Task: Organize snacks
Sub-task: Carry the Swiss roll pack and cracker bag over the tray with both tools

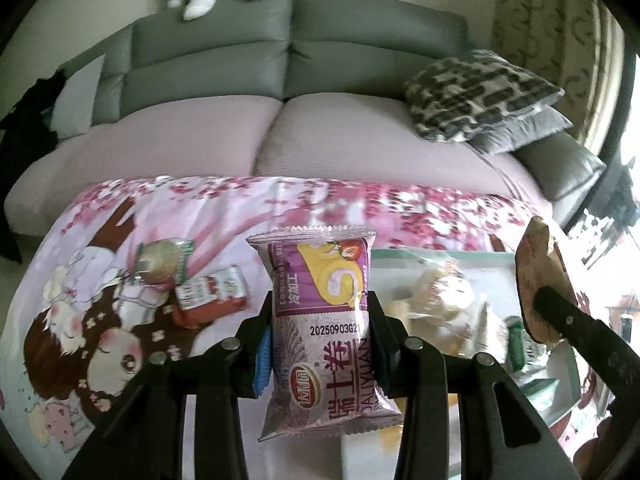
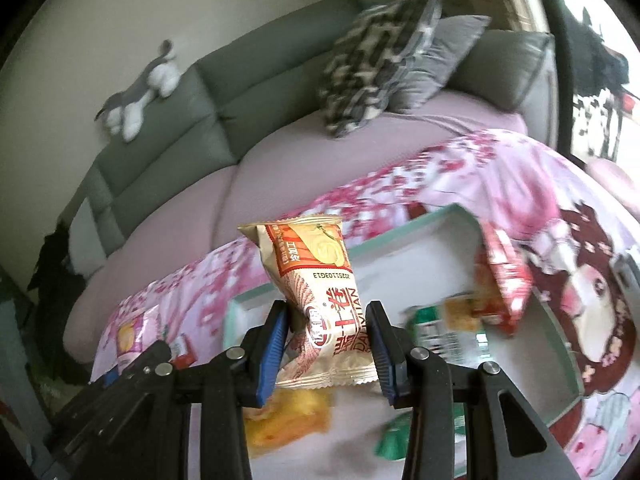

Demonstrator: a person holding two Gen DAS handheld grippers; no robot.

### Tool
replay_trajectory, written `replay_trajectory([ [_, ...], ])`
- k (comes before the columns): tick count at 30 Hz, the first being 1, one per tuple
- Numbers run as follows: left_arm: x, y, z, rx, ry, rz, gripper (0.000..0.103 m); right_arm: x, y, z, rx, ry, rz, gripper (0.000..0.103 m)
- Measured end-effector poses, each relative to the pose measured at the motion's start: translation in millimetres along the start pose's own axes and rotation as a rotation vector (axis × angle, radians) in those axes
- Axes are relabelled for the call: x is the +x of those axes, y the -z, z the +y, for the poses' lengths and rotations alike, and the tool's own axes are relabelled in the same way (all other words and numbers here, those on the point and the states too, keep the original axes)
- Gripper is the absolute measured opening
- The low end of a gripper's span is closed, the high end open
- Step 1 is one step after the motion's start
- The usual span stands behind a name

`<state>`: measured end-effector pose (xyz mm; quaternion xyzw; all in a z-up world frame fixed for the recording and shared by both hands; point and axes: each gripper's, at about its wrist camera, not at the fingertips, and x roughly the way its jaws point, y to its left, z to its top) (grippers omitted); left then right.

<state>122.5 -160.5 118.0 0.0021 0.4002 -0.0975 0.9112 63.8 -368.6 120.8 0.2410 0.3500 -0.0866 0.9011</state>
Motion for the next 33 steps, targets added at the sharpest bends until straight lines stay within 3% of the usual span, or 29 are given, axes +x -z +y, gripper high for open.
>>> replay_trajectory([
  [7, 9.3, 4.0, -34.0, 0.064, 0.036, 0.017, 0.042, -3.7, -5.1, -34.8, 0.064, 0.036, -0.006, 0.043],
  [15, 16.9, 8.3, -68.2, 0.133, 0.077, 0.017, 0.042, 3.4, -2.2, -41.4, 0.076, 0.037, 0.018, 0.043],
  [33, 46.8, 16.3, -80.5, 0.146, 0.085, 0.069, 0.042, 29.9, 8.2, -51.1, 0.090, 0.075, 0.109, 0.043],
])
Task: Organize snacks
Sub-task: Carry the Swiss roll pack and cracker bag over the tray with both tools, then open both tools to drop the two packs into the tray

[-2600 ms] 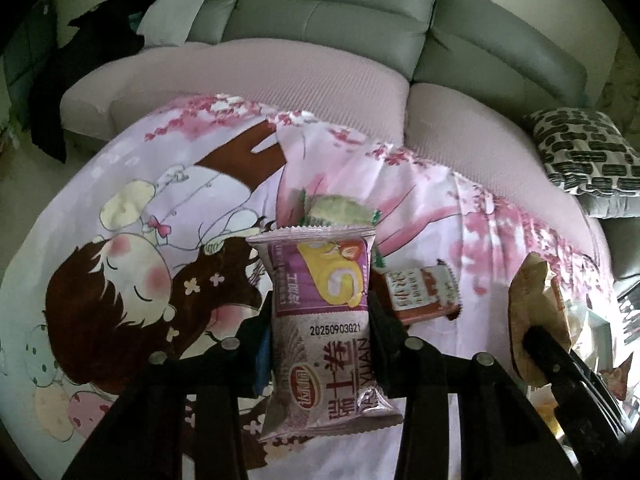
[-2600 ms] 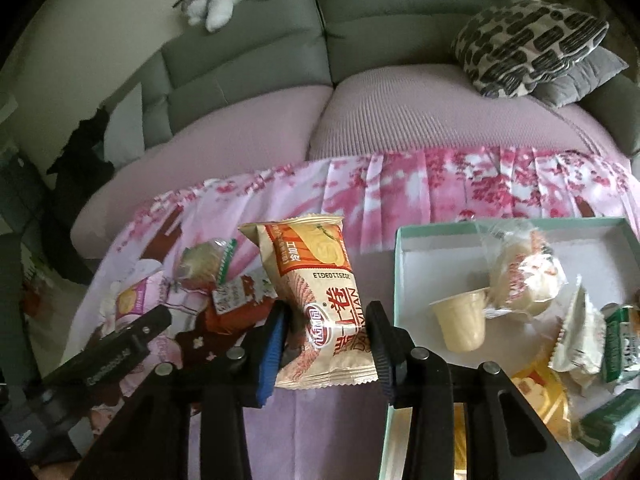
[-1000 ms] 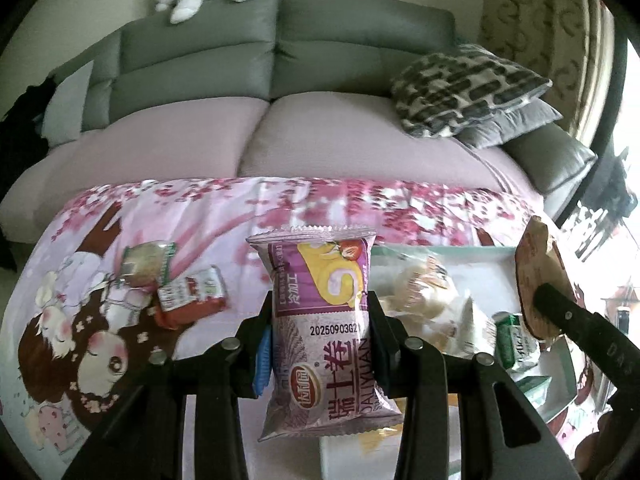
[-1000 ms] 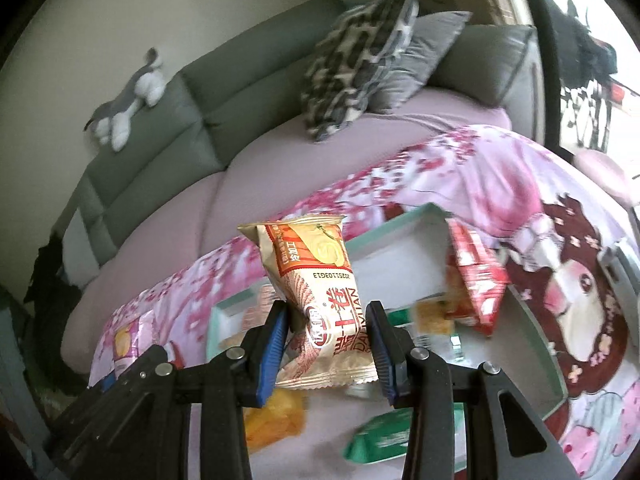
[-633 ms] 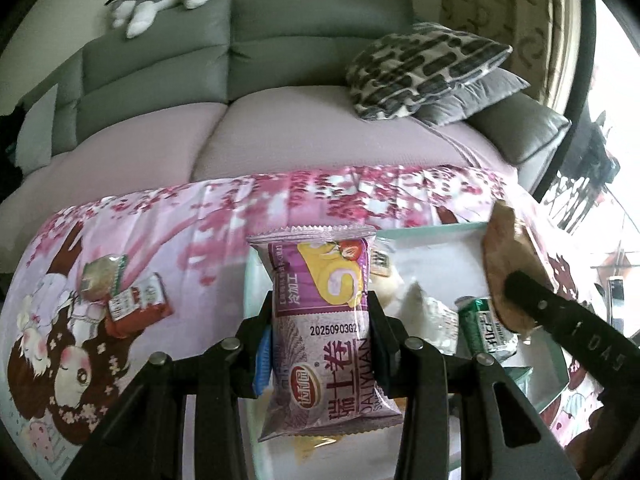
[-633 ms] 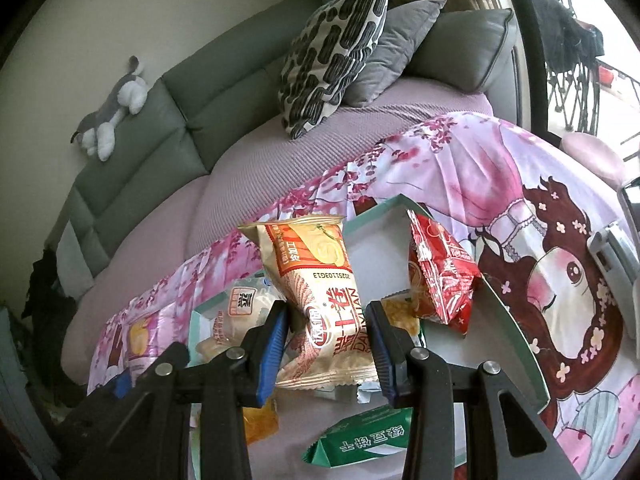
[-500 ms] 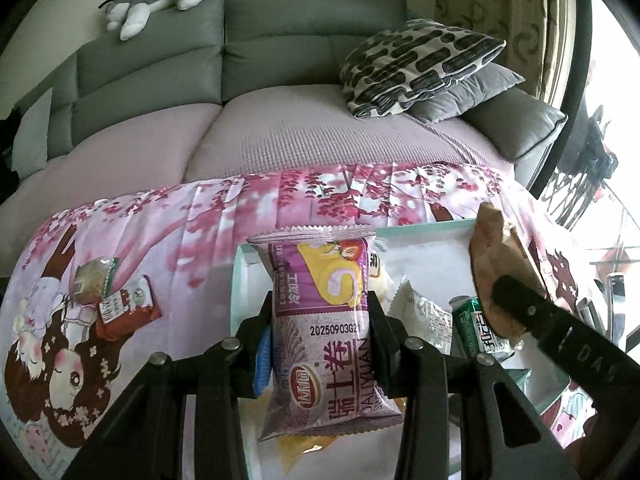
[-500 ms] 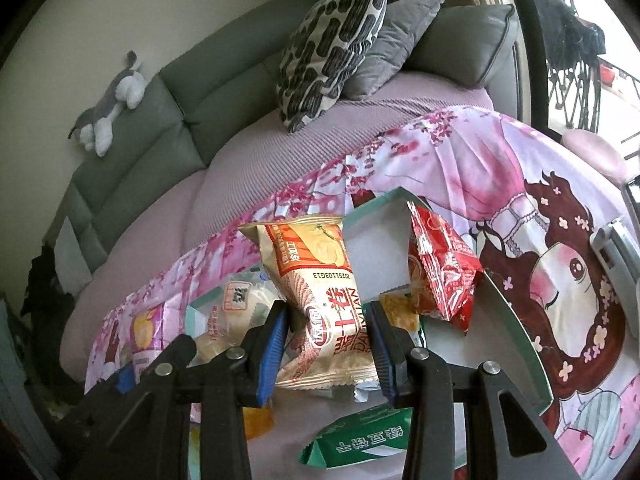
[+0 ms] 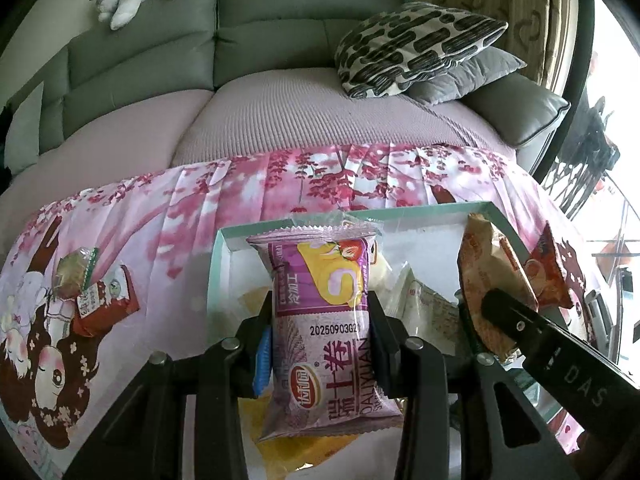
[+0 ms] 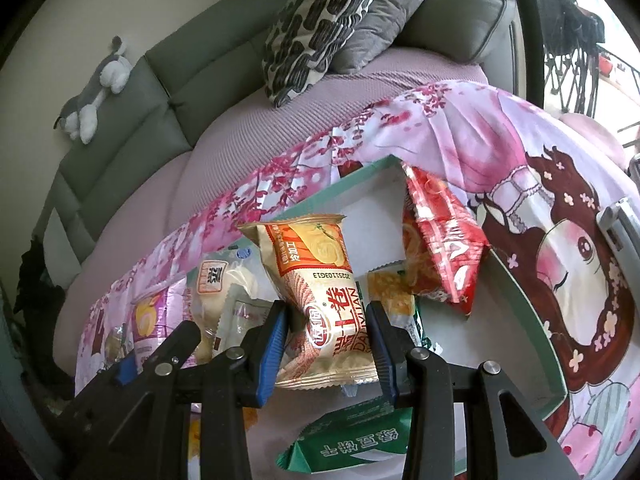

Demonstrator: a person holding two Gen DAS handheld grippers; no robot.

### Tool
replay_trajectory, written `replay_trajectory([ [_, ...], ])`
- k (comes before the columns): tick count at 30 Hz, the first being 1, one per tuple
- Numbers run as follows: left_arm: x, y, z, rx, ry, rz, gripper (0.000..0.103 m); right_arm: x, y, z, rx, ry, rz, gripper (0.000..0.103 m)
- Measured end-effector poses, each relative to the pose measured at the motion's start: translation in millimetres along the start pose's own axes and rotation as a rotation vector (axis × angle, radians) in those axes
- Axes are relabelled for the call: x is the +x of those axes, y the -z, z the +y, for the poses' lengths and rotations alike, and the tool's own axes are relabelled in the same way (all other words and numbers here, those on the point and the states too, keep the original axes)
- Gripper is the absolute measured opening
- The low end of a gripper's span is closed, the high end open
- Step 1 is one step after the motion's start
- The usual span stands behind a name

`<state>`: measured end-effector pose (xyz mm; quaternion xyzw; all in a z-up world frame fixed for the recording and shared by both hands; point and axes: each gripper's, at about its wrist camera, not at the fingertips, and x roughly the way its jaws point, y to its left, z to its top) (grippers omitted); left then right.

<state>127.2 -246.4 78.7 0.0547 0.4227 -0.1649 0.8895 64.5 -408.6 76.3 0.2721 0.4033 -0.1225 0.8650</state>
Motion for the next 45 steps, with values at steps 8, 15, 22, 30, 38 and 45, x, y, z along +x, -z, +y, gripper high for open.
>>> replay_trajectory([
  [8, 6.0, 3.6, 0.6, -0.002, -0.003, 0.013, 0.043, 3.0, 1.3, 4.3, -0.014, 0.016, 0.003, 0.045],
  [15, 4.3, 2.8, 1.2, -0.006, 0.003, 0.017, 0.044, 1.3, 0.4, 7.1, -0.023, 0.027, 0.000, 0.046],
  [22, -8.4, -1.8, 2.8, -0.011, 0.012, -0.006, 0.055, -6.1, -1.9, 9.7, -0.031, 0.025, -0.017, 0.055],
  [30, -22.9, -6.5, 12.5, -0.032, -0.003, -0.028, 0.055, -16.1, -4.5, 9.2, -0.026, 0.019, -0.042, 0.056],
  [38, -30.6, -8.4, 31.6, -0.091, -0.042, -0.040, 0.056, -18.7, -4.6, 12.8, -0.037, 0.011, -0.045, 0.057],
  [45, -25.3, -5.6, 54.4, -0.182, -0.114, -0.019, 0.059, -17.0, -3.6, 20.0, -0.079, 0.025, -0.038, 0.072],
])
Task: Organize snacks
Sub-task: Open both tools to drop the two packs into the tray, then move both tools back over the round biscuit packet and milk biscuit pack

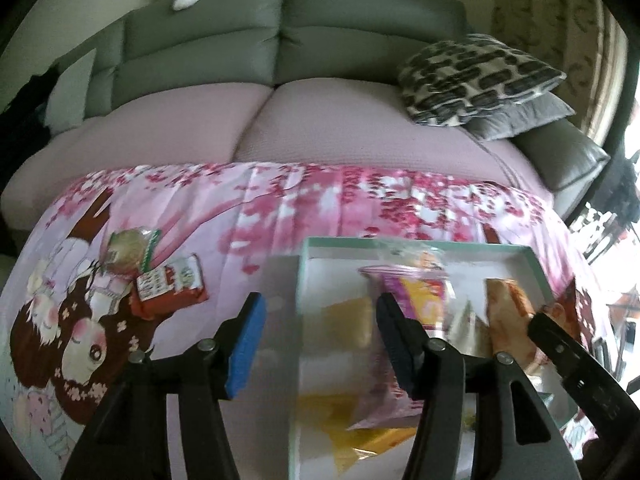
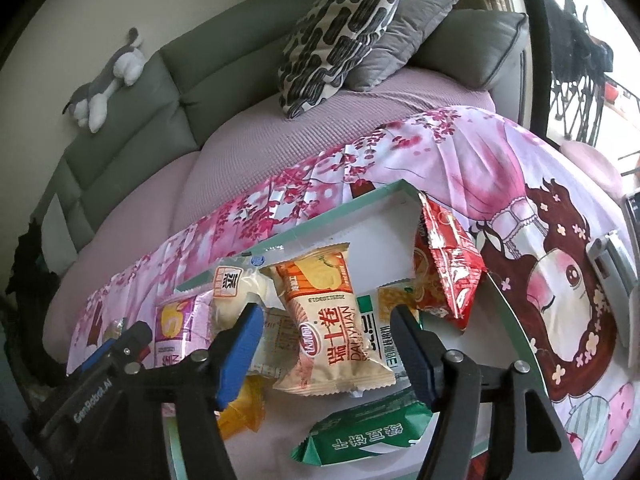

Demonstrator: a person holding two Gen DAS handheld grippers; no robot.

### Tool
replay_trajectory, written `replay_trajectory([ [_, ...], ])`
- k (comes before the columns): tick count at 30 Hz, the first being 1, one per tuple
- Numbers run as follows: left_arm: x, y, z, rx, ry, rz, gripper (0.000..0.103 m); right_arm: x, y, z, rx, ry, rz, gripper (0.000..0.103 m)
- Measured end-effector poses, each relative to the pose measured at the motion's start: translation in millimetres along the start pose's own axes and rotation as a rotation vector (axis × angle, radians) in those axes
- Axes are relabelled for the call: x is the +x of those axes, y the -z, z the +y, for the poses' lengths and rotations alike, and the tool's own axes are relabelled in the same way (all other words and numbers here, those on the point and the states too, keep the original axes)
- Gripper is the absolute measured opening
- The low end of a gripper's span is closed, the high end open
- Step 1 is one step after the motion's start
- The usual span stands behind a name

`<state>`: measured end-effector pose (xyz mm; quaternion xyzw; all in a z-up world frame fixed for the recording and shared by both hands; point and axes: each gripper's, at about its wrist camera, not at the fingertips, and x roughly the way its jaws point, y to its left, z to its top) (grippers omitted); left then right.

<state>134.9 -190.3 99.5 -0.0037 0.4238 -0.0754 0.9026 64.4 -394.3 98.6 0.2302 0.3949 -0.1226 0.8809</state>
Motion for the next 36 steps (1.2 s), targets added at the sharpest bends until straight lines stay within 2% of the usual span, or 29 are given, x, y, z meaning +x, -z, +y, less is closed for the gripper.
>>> replay_trajectory([
  [1, 1.4, 0.2, 2.8, -0.012, -0.009, 0.005, 0.060, 1.3, 0.0, 1.2, -0.009, 0.004, 0.005, 0.075],
  [2, 3.0, 0.4, 5.8, -0.024, -0.020, 0.010, 0.070, 1.9, 0.2, 1.8, -0.017, 0.009, 0.007, 0.080],
  [4, 4.3, 0.8, 11.3, -0.041, -0.042, 0.005, 0.086, 2.6, 0.7, 3.6, -0.032, 0.022, 0.007, 0.083],
  [7, 3.3, 0.7, 15.2, -0.048, -0.072, -0.009, 0.087, 2.0, 0.2, 4.0, -0.043, 0.031, 0.001, 0.091],
  [9, 4.0, 1.0, 17.1, -0.046, -0.089, -0.012, 0.088, 2.2, -0.1, 4.6, -0.049, 0.033, -0.002, 0.102],
  [12, 4.4, 1.3, 20.2, -0.059, -0.113, -0.029, 0.097, 2.5, 0.4, 6.4, -0.066, 0.040, -0.008, 0.103],
  [17, 3.9, 0.0, 23.7, -0.064, -0.133, -0.041, 0.098, 1.6, 0.6, 10.9, -0.089, 0.049, -0.021, 0.103],
  [27, -2.5, -2.7, 28.0, -0.069, -0.122, -0.057, 0.098, -4.3, -1.0, 16.4, -0.097, 0.042, -0.047, 0.103],
  [36, -11.5, -7.5, 47.3, -0.066, -0.164, -0.070, 0.098, -6.3, 0.1, 31.6, -0.123, 0.027, -0.050, 0.103],
])
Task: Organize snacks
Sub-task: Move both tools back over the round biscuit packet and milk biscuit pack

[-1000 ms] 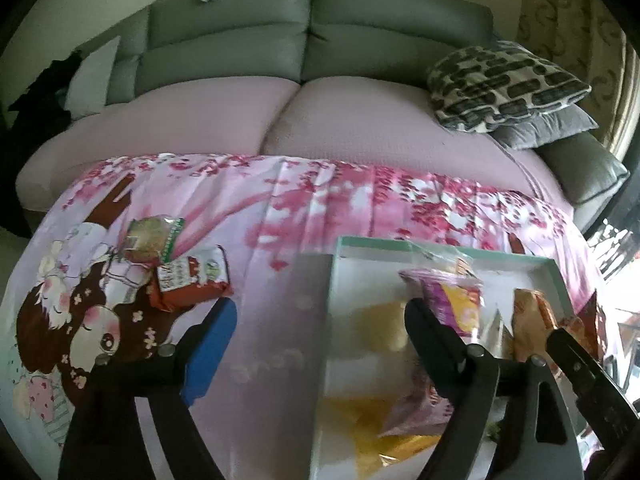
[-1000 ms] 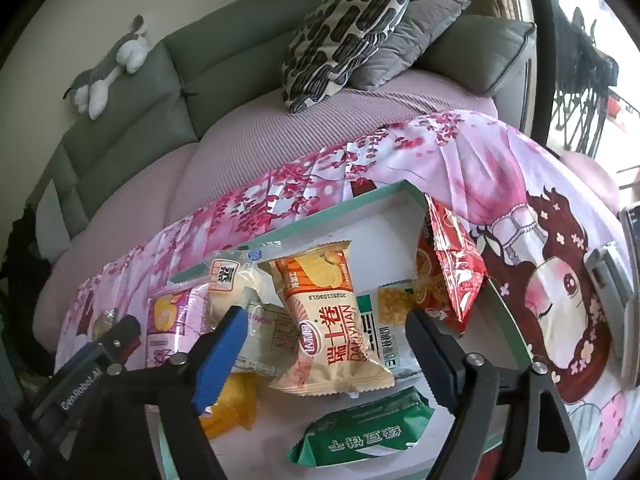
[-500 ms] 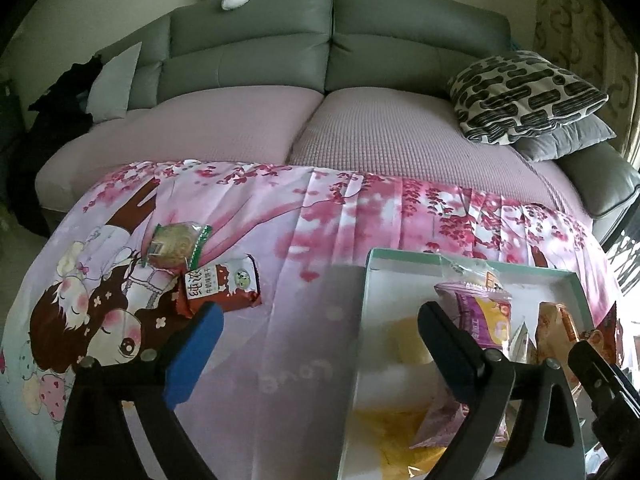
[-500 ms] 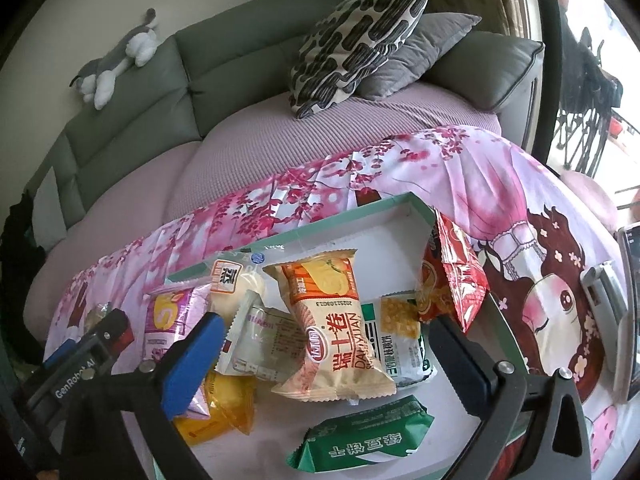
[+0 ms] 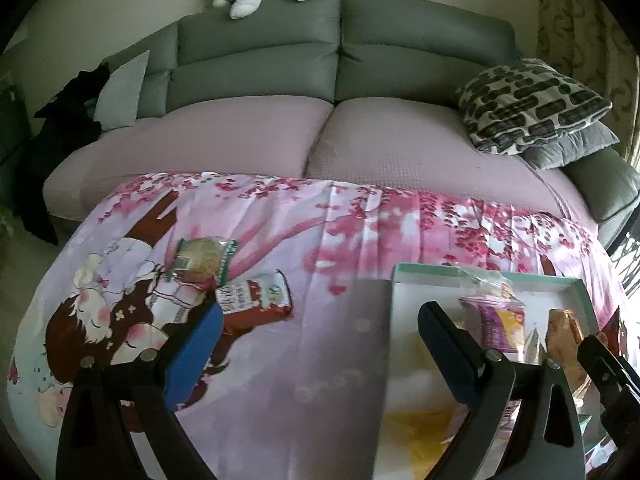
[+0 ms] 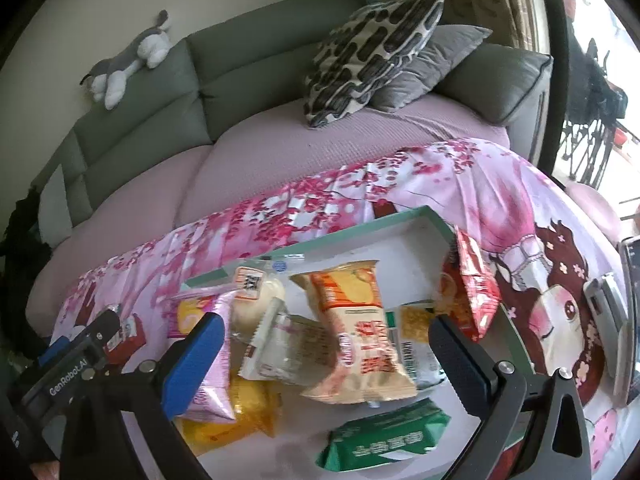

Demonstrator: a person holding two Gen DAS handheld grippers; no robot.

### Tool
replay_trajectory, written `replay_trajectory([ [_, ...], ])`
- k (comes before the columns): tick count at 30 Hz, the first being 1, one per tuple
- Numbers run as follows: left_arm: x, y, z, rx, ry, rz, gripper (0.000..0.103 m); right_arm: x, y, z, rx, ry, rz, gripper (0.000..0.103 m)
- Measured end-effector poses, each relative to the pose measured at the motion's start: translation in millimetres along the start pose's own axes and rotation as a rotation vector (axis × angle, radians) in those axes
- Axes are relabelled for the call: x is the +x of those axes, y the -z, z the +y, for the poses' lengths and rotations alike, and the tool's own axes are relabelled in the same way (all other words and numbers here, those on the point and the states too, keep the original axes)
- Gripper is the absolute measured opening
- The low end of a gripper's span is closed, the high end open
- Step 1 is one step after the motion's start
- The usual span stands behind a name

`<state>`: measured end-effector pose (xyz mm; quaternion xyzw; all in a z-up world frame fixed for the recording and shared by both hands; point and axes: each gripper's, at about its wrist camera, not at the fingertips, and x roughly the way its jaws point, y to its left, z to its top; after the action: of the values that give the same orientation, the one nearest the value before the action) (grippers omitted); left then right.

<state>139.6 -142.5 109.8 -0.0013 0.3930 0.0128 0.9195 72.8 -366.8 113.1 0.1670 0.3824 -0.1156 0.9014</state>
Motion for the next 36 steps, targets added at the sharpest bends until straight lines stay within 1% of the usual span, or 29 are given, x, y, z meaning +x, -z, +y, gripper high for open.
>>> replay_trajectory([
  [10, 2.9, -4.3, 39.3, -0.027, -0.065, 0.005, 0.098, -1.5, 1.4, 34.6, -0.059, -0.042, 0.009, 0.103],
  [17, 3.8, -6.3, 77.4, -0.081, -0.114, 0.003, 0.098, -6.8, 3.9, 65.0, -0.080, -0.106, -0.006, 0.103],
  [22, 5.8, -5.8, 109.2, -0.131, -0.154, 0.009, 0.098, -2.6, 11.1, 92.1, -0.120, -0.134, 0.012, 0.103],
  [30, 6.2, -1.9, 156.6, -0.195, -0.217, 0.019, 0.098, 1.9, 26.9, 140.0, -0.194, -0.202, 0.034, 0.103],
  [36, 8.2, 2.3, 187.3, -0.230, -0.247, 0.034, 0.098, 10.0, 40.5, 173.2, -0.238, -0.240, 0.066, 0.103],
])
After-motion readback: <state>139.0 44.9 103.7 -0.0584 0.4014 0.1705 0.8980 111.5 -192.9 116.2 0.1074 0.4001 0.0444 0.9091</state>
